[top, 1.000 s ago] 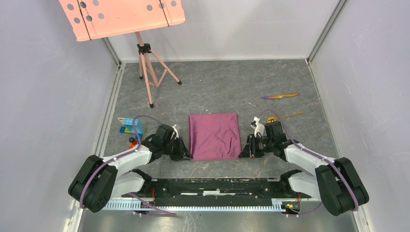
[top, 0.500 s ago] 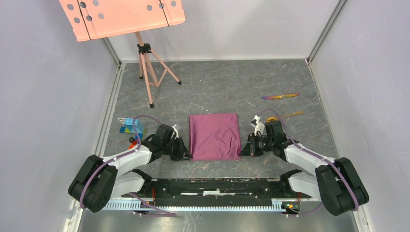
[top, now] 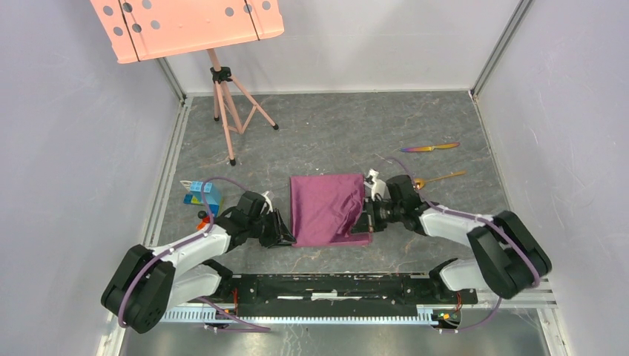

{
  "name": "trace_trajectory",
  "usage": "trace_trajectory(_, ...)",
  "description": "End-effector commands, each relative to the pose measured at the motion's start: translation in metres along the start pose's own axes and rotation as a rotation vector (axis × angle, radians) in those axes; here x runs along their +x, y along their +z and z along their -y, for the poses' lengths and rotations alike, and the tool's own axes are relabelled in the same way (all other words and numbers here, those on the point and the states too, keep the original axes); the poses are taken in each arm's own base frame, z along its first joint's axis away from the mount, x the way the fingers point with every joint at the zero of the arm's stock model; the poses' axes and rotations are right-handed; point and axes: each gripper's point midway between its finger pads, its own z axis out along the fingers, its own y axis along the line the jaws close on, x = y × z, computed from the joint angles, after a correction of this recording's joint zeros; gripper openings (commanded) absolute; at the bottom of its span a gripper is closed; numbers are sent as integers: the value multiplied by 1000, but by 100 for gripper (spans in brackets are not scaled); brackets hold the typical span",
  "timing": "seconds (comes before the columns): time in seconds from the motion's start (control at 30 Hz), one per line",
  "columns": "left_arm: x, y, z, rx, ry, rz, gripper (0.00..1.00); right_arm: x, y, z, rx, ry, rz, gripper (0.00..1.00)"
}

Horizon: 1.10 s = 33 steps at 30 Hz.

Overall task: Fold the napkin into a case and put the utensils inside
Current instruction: Pick up the top corner of the square-folded napkin from the center of the board, then fold the top corner of the square-folded napkin at the center of the board.

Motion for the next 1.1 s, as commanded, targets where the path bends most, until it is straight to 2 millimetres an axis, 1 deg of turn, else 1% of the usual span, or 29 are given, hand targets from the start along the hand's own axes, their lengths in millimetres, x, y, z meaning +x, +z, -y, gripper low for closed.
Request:
trace_trajectory(0.0, 3, -3, -6, -30, -38, 4, 37, -52, 21, -44, -115, -120, 72, 0)
trace_trajectory(0.1, 3, -4, -7, -33, -35, 11, 37, -75, 32, -61, -156, -139, 100, 0)
trace_trajectory(0.2, 5, -1, -9, -30, -38, 3, 36, -98, 43, -75, -193, -142, 119, 0)
trace_trajectory(0.27, 7, 2, -13, -37, -43, -4, 34, -114, 53, -79, -204, -147, 133, 0)
trace_trajectory(0.43, 12, 6, -19, -47, -46, -20, 30, -145, 82, -97, -280, -137, 137, 0)
trace_trajectory(0.57, 15, 6, -25, -60, -50, -19, 29, -168, 102, -104, -306, -139, 148, 0)
trace_trajectory(0.67, 17, 7, -29, -70, -52, -21, 28, -179, 118, -101, -307, -127, 146, 0)
trace_trajectory(0.83, 18, 7, -30, -72, -55, -23, 26, -188, 133, -94, -302, -113, 147, 0)
trace_trajectory(0.93, 18, 6, -30, -67, -57, -19, 25, -192, 137, -89, -285, -112, 162, 0)
trace_trajectory(1.07, 19, 5, -30, -67, -57, -18, 24, -197, 140, -79, -238, -111, 178, 0)
